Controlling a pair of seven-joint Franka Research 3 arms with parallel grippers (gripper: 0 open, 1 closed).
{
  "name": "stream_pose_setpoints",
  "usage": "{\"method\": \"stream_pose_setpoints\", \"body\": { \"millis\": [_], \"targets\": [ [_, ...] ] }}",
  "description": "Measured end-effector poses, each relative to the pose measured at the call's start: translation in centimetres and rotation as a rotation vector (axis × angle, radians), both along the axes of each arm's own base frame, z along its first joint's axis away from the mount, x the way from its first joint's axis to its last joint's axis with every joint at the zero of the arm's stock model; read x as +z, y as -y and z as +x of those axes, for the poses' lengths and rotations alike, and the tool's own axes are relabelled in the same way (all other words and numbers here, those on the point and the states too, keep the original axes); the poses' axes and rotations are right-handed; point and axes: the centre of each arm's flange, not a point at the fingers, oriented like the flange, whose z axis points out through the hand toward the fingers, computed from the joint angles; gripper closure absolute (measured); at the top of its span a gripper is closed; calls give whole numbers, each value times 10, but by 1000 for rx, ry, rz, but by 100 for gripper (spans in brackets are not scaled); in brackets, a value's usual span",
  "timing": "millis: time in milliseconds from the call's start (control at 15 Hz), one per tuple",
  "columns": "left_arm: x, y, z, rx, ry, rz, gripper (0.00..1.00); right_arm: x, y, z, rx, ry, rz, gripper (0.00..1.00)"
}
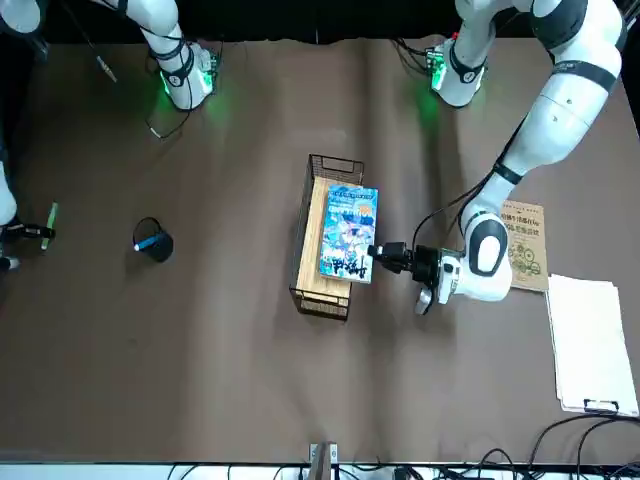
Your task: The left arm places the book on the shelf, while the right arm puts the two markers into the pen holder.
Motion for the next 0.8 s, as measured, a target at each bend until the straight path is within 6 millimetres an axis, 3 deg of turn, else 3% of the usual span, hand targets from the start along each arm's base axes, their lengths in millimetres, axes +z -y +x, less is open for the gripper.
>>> {"method": "stream_pose_setpoints", "body": {
  "millis": [200,400,667,800],
  "targets": [
    [-3,4,1,0,0,2,81,-7,-1,-2,2,0,-1,54],
    [-5,8,1,-2,0,2,81,-6,-1,-2,5,0,-2,83],
    [-6,9,1,-2,0,3,80,-5,-9,6,88,-3,9,83],
    [-7,8,1,0,0,6,74,-6,-31,22,205,-13,47,83]
  ]
}}
